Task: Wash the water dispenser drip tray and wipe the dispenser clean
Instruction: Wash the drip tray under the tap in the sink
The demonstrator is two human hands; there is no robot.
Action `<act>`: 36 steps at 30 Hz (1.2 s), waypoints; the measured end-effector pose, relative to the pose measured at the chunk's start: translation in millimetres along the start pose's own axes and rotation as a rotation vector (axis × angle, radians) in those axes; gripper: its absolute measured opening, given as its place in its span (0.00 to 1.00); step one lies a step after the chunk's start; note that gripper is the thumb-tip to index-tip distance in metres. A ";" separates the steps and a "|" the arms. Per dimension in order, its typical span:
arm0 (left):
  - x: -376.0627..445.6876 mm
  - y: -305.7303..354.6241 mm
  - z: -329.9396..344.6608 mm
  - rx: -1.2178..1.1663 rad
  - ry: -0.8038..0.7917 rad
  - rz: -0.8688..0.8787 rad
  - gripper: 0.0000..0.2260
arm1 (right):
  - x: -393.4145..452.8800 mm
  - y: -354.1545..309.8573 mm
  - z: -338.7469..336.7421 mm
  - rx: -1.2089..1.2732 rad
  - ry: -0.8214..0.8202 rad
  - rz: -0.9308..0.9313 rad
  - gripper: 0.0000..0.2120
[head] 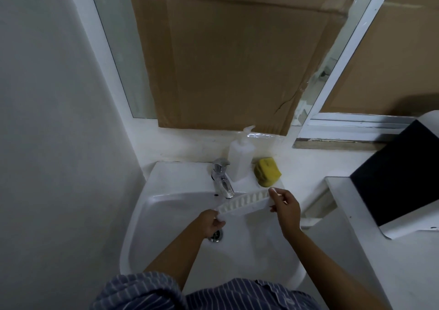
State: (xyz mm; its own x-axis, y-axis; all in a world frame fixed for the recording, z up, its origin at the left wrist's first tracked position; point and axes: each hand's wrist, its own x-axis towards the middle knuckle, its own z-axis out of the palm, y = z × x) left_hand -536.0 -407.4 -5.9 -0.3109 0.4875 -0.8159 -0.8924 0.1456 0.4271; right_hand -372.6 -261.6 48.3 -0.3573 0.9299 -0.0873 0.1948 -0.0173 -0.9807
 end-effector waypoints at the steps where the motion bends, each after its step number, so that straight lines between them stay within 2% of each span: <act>1: -0.2 -1.3 5.3 -0.001 -0.011 -0.019 0.06 | 0.3 -3.8 -1.7 -0.015 0.010 -0.052 0.06; 6: 3.2 -6.1 20.6 -0.007 0.037 -0.054 0.09 | 4.6 -16.6 -6.5 -0.128 -0.008 -0.246 0.03; 9: 10.0 -7.5 20.8 -0.023 0.026 -0.050 0.06 | 4.4 -22.5 -5.8 -0.186 -0.031 -0.372 0.07; 11: 11.0 -6.3 19.0 -0.014 0.004 -0.041 0.06 | 4.8 -22.0 -4.1 -0.190 -0.037 -0.392 0.07; 16: 9.2 -4.5 -0.2 -0.041 -0.011 -0.009 0.08 | 4.1 -7.3 -0.4 -0.141 -0.045 -0.202 0.04; 20: 8.9 2.3 -27.7 -0.108 0.057 0.090 0.10 | -2.9 12.9 10.3 -0.156 -0.130 -0.053 0.06; 25: -7.5 14.7 -60.7 -0.154 0.090 0.218 0.03 | -4.2 41.1 34.0 -0.177 -0.268 0.187 0.08; 28: -13.3 21.4 -79.4 -0.149 0.082 0.321 0.08 | -4.4 45.4 51.1 -0.128 -0.366 0.326 0.07; 31: -17.1 25.3 -92.6 -0.180 0.071 0.392 0.09 | -2.8 47.6 67.4 -0.045 -0.435 0.459 0.08; 36: -24.7 32.2 -108.5 -0.192 0.103 0.454 0.21 | -2.6 45.6 87.2 -0.006 -0.498 0.533 0.04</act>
State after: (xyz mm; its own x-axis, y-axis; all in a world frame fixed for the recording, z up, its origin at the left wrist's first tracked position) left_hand -592.6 -508.2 -14.3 -0.7040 0.3759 -0.6026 -0.7005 -0.2276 0.6764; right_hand -442.4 -296.9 -11.5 -0.5855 0.5180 -0.6236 0.4626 -0.4182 -0.7817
